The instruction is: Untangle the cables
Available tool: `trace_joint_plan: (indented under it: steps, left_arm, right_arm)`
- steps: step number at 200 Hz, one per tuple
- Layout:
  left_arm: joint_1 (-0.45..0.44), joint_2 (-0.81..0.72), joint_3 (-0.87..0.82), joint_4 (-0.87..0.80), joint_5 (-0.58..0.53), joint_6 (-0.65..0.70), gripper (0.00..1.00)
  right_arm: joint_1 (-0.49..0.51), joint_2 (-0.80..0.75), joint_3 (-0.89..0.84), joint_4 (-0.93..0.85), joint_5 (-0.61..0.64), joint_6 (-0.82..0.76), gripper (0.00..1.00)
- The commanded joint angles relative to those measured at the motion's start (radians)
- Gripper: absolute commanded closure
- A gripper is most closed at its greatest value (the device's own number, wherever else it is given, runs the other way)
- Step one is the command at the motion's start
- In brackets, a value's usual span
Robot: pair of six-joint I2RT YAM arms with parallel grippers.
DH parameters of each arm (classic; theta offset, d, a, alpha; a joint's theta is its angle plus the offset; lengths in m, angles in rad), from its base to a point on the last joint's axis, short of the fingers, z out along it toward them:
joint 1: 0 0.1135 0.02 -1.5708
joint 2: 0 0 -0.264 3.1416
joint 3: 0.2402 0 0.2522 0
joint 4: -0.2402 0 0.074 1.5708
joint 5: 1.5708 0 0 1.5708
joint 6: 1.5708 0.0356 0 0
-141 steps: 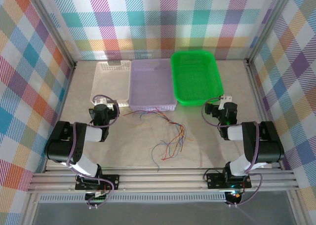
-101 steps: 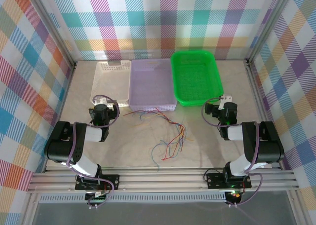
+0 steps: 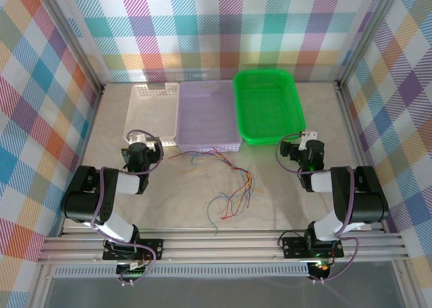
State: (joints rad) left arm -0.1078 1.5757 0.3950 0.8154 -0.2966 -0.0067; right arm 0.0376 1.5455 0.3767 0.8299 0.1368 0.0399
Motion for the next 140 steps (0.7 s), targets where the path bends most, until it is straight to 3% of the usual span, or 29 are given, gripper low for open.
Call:
trace_joint_plan:
  steps: [1, 68, 90, 112, 140]
  left_arm:
    - [0.004, -0.014, 0.001, 0.034, 0.005, -0.002, 0.0]
    - [0.004, -0.014, 0.001, 0.034, 0.004, -0.001, 0.0]
    - [0.004, -0.014, 0.001, 0.034, 0.005, -0.002, 0.0]
    - [0.004, -0.014, 0.001, 0.034, 0.004, -0.001, 0.0]
    - [0.004, -0.013, 0.001, 0.035, 0.004, -0.002, 0.0]
  right_arm:
    - [-0.006, -0.013, 0.014, 0.037, -0.009, -0.005, 0.0]
    - [-0.005, -0.022, 0.008, 0.047, -0.014, -0.007, 0.0]
    - [-0.006, -0.12, 0.04, -0.087, -0.055, -0.024, 0.0]
    - [-0.005, -0.21, 0.127, -0.384, -0.029, 0.046, 0.0]
    - [0.005, -0.322, 0.05, -0.357, -0.019, 0.083, 0.0]
